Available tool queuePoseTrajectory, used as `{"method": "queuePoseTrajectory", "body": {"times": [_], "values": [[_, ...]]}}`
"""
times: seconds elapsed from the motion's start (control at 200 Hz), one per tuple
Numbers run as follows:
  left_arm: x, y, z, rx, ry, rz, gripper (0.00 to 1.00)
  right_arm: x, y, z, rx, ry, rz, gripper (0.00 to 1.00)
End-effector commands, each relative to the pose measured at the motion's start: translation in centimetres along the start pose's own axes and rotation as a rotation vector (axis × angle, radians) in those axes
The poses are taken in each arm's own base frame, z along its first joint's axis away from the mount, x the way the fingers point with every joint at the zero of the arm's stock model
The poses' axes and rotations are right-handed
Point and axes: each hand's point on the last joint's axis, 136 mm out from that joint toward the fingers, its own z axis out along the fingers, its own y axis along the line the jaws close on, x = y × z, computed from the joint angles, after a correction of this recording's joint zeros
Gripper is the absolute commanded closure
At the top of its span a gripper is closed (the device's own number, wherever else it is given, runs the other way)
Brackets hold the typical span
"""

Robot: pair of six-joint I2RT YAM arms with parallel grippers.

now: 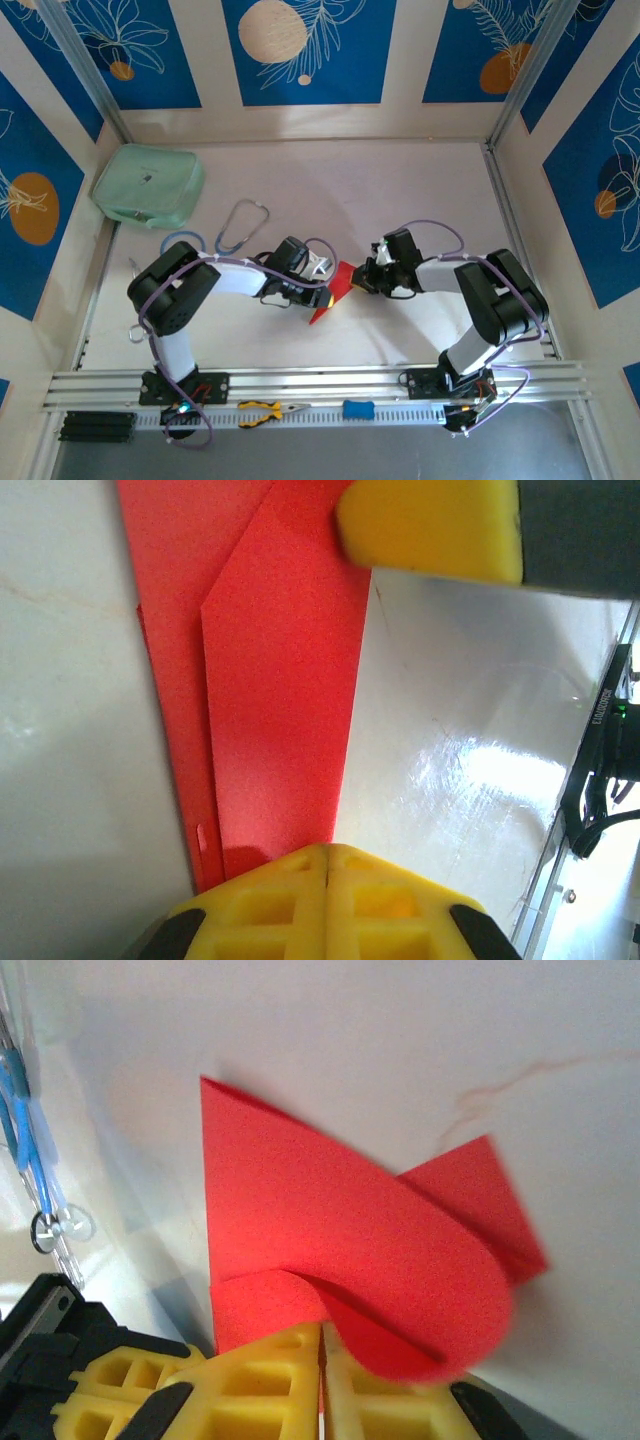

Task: Fold a paper plane with a square sheet of paper (pick it up from the middle)
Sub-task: Perform the fifth fold on the wing at the bottom-center of the table.

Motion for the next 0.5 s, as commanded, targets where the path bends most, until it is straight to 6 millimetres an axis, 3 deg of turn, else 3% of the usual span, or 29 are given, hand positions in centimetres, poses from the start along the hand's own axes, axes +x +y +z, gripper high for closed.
{"method": "queuePoseTrajectory", "body": {"times": [0.0,0.275,0.495], "values": [[6.0,5.0,0.6,-0.149,0.164,-0.162,1.00,-1.6,-2.6,-0.7,0.108,-0.060,0.064,0.89],[5.9,4.8,0.5,-0.144,0.159,-0.158,1.00,-3.5,-4.6,-2.3,0.154,-0.126,0.174,0.89],[5.9,4.8,0.5,-0.144,0.158,-0.156,1.00,-4.9,-4.0,-4.4,0.206,-0.194,0.149,0.88]]}}
